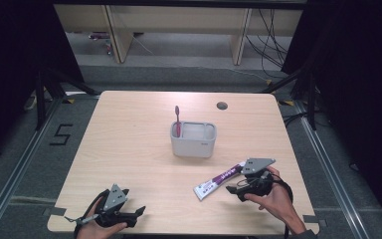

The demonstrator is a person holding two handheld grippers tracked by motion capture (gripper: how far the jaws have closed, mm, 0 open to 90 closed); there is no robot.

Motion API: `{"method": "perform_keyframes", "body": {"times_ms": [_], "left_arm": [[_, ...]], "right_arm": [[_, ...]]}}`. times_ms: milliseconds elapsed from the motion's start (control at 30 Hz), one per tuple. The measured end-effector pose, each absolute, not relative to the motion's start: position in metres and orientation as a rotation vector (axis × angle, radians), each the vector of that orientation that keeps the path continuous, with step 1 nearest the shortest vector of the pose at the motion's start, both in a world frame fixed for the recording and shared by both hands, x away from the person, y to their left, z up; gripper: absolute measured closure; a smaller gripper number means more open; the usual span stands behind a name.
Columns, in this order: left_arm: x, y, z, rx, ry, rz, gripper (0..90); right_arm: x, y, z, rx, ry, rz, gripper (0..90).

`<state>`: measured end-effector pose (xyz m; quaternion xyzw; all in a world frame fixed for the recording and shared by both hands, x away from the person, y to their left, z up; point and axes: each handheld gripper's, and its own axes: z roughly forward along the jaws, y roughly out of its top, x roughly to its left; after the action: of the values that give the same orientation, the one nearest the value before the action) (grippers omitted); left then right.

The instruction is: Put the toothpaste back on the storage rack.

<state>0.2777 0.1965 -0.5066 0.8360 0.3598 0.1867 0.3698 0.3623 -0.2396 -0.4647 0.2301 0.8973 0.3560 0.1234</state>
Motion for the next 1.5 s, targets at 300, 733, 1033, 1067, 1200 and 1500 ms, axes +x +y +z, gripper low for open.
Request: {"method": "perform_keyframes", "body": {"times_ms": [300, 733, 1033, 1067, 1200, 1500], "left_arm": [[0.277, 0.195, -0.507, 2.139, 0.920, 0.474, 19.0], [0.276, 0.193, -0.507, 2.107, 0.919, 0.471, 19.1], [0.276, 0.193, -0.506, 2.114, 0.926, 0.469, 19.2], [0.276, 0.194, -0.506, 2.115, 0.916, 0.477, 19.2], [0.276, 0.193, -0.507, 2.114, 0.923, 0.471, 19.2], [0.276, 0.194, -0.506, 2.127, 0.915, 0.476, 19.2]], "right_arm": [[0.381, -0.221, -0.467, 0.601, 2.694, 0.893, 25.9], [0.400, -0.205, -0.473, 0.495, 2.765, 0.747, 28.0], [0.406, -0.202, -0.480, 0.466, 2.817, 0.700, 29.7], [0.406, -0.202, -0.480, 0.466, 2.817, 0.700, 29.7], [0.406, -0.200, -0.481, 0.441, 2.841, 0.653, 34.3], [0.406, -0.196, -0.479, 0.410, 2.880, 0.605, 45.1]]}}
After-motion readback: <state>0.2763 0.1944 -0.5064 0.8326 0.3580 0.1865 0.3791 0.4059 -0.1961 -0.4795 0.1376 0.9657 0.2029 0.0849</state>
